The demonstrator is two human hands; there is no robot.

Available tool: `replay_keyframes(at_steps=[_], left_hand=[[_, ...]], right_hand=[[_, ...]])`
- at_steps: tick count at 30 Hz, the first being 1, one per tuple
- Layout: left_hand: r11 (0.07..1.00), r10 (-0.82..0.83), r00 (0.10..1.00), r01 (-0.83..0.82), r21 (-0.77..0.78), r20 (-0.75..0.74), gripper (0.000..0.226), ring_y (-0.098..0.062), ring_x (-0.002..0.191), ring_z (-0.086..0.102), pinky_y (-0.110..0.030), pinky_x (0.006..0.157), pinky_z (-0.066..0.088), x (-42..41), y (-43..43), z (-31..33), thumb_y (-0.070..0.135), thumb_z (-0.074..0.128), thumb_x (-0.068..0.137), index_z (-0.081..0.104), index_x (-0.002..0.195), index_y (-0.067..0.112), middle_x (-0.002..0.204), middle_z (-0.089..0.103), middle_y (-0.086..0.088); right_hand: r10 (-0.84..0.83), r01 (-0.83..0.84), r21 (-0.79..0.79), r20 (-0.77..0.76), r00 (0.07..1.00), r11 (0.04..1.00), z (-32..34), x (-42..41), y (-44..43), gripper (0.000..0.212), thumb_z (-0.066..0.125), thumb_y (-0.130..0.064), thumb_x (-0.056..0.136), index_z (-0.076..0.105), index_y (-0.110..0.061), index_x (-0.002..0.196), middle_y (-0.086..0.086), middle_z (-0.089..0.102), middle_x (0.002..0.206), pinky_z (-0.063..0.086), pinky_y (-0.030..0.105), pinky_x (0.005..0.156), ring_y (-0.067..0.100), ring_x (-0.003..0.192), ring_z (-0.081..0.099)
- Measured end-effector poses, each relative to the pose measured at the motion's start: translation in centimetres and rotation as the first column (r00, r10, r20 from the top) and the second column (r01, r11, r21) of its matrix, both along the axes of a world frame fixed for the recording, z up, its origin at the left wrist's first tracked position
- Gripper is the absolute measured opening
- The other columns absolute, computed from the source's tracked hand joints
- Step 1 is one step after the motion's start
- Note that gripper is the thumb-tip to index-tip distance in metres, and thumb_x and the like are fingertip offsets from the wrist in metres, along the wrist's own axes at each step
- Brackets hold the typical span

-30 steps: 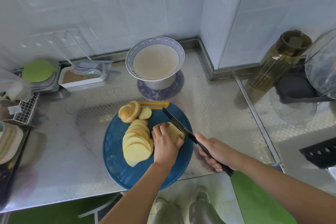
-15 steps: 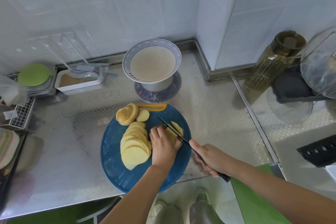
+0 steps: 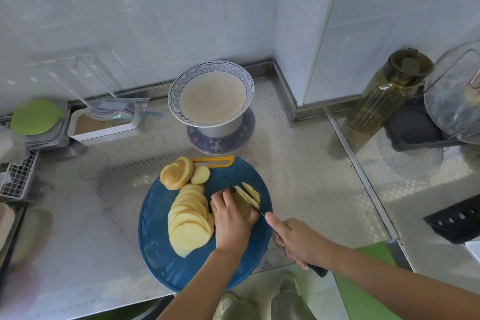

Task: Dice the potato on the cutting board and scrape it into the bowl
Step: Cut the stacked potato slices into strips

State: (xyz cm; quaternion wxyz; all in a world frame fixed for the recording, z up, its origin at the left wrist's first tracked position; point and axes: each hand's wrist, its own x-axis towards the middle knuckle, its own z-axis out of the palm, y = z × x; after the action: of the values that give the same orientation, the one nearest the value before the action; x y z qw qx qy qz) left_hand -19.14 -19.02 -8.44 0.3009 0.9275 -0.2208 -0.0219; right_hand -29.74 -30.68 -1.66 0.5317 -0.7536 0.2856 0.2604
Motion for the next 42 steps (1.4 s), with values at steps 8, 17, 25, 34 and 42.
replay_keyframes(at_steps=[8,17,25,34,42], left_hand=[[0.999,-0.019,0.998,0.021,-0.028,0.06,0.07,-0.039,0.091,0.055,-0.041,0.08,0.049,0.1,0.1,-0.2,0.018,0.086,0.06,0.047,0.115,0.004,0.103,0.048,-0.021],[0.999,-0.01,0.998,0.013,-0.036,0.056,0.067,-0.038,0.091,0.055,-0.04,0.083,0.046,0.1,0.1,-0.1,0.017,0.086,0.06,0.051,0.114,0.0,0.103,0.048,-0.02],[0.999,0.008,1.0,-0.008,-0.035,-0.008,0.068,-0.038,0.096,0.053,-0.034,0.088,0.038,0.4,0.0,-0.4,0.016,0.086,0.061,0.051,0.115,-0.008,0.106,0.048,-0.021],[1.0,-0.003,1.0,0.003,-0.015,0.019,0.069,-0.034,0.092,0.055,-0.031,0.087,0.041,0.5,-0.2,-0.5,0.02,0.088,0.057,0.054,0.11,-0.007,0.102,0.049,-0.019],[1.0,-0.002,1.0,0.002,0.011,0.011,0.071,-0.033,0.091,0.056,-0.035,0.087,0.047,0.4,-0.2,-0.2,0.022,0.086,0.055,0.05,0.111,-0.003,0.101,0.049,-0.018]], right_hand=[[0.028,-0.028,0.007,-0.019,0.999,1.0,0.3,0.2,-0.4,0.066,0.019,-0.067,0.098,0.028,-0.017,0.056,-0.007,0.03,0.032,0.037,0.027,0.051,0.013,0.029,0.034],[0.029,-0.026,0.081,-0.038,0.999,0.996,0.1,0.3,-1.0,0.068,0.018,-0.072,0.094,0.028,-0.018,0.054,-0.005,0.03,0.034,0.036,0.03,0.054,0.016,0.03,0.033],[0.007,0.003,0.09,-0.1,0.995,0.996,-0.1,0.8,-0.5,0.069,0.02,-0.073,0.094,0.025,-0.019,0.051,-0.005,0.028,0.033,0.034,0.03,0.051,0.016,0.03,0.03],[0.008,0.017,0.148,-0.163,0.987,0.989,-0.3,2.0,-1.4,0.068,0.021,-0.077,0.092,0.035,-0.015,0.066,0.002,0.035,0.041,0.035,0.026,0.042,0.017,0.033,0.032],[-0.032,0.045,0.092,-0.142,0.989,0.995,-1.7,2.3,-0.6,0.065,0.02,-0.072,0.094,0.023,-0.018,0.057,-0.005,0.023,0.036,0.026,0.026,0.043,0.016,0.033,0.021]])
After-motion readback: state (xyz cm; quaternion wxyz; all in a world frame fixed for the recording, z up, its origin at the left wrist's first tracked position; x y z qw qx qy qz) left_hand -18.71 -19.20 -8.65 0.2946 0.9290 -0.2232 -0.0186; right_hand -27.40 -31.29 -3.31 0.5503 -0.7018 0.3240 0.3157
